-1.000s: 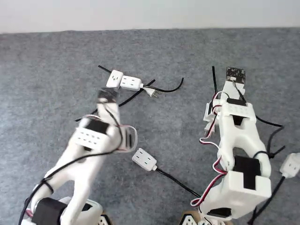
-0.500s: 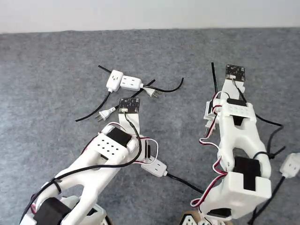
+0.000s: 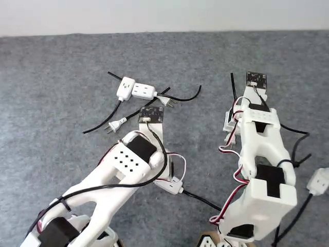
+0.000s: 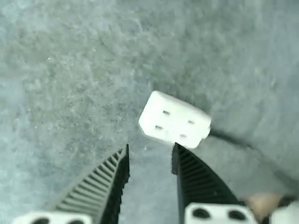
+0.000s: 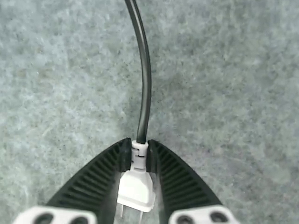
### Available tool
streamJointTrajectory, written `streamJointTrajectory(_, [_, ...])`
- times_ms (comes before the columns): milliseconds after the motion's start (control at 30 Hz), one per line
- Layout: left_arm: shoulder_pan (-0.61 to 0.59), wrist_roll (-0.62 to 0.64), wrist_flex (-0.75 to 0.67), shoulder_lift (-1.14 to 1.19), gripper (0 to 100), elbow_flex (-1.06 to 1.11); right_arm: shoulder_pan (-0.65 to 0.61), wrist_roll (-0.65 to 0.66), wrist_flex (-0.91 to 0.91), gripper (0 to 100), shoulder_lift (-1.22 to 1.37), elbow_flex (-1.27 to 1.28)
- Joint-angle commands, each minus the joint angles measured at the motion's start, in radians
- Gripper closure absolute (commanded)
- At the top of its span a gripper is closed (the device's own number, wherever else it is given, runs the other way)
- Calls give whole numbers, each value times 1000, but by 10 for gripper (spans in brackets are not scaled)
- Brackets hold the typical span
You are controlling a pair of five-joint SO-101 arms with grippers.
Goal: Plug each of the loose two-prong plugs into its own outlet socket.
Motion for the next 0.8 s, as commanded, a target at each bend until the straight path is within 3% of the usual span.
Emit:
streamJointTrajectory(0, [28,146,-219,-12,858,79,-4,11,10,991,-10,-58])
streamJointTrajectory(133, [87,172,-474,-9,855,214,-4,11,10,991,-10,-58])
streamJointTrajectory(267, [126,325,-611,-6,855,282,-2,20,10,991,-8,-60])
streamJointTrajectory(400, [124,370,-597,-14,855,291,-5,32,5,991,-5,-61])
streamJointTrajectory(600, [130,374,-454,-17,842,205,-5,32,5,991,-1,-72])
streamJointTrajectory(767, [123,376,-443,-15,806,182,-5,32,5,991,-1,-72])
